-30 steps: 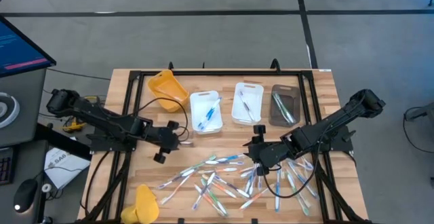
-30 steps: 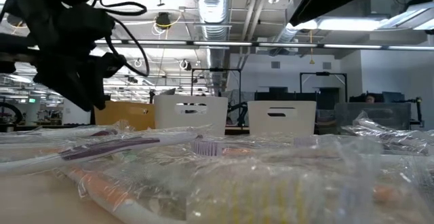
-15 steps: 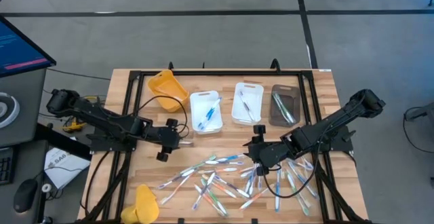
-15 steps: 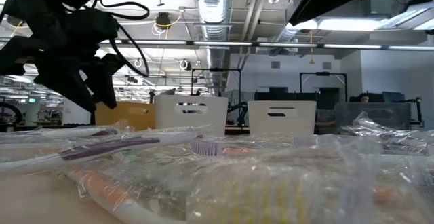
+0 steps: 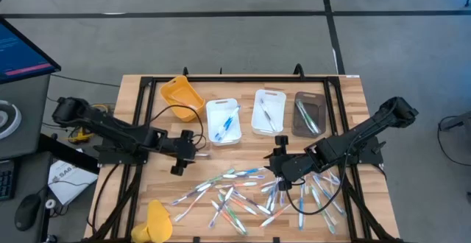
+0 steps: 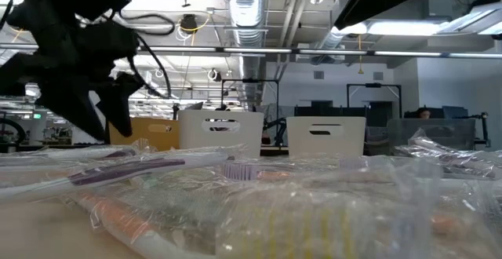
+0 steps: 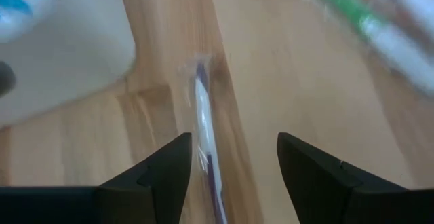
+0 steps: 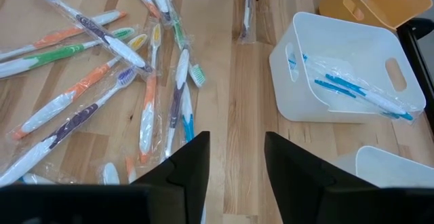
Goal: Pick & Place Toothbrushes
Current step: Put the purple toothbrush into the right white bin
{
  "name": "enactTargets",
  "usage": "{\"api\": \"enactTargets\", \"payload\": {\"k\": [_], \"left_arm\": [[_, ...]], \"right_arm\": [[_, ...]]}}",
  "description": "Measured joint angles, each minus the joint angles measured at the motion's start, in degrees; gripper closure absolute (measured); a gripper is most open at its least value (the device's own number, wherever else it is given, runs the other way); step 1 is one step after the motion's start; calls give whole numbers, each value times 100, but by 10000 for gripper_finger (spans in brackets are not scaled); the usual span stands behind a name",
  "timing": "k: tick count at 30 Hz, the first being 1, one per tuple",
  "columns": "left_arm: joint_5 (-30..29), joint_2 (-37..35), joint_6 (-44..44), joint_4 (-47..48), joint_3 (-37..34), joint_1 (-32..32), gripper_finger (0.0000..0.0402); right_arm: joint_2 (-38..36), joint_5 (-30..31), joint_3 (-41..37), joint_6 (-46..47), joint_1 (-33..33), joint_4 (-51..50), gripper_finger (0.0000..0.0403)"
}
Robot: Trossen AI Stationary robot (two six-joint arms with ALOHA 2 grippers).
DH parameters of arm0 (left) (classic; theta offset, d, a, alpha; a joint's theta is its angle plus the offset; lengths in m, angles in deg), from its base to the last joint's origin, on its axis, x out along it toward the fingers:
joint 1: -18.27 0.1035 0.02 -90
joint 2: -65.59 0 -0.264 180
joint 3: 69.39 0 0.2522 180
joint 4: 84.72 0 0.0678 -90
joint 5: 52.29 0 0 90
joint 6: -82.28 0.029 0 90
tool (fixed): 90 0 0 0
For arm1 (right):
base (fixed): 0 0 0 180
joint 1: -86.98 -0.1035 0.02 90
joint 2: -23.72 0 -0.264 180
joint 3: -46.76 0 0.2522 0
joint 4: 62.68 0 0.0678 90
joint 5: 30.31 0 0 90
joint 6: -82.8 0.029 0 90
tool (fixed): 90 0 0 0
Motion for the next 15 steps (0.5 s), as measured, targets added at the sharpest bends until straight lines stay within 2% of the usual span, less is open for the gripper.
{"api": "enactTargets", "payload": {"k": [4,15], "left_arm": [[1,128,-2,-311,-215,40,193],[1,169,-35,-359,-279,463,193]], "right_arm": [[0,2,0,-1,2,-1,266],[0,2,0,-2,2,0,269]]}}
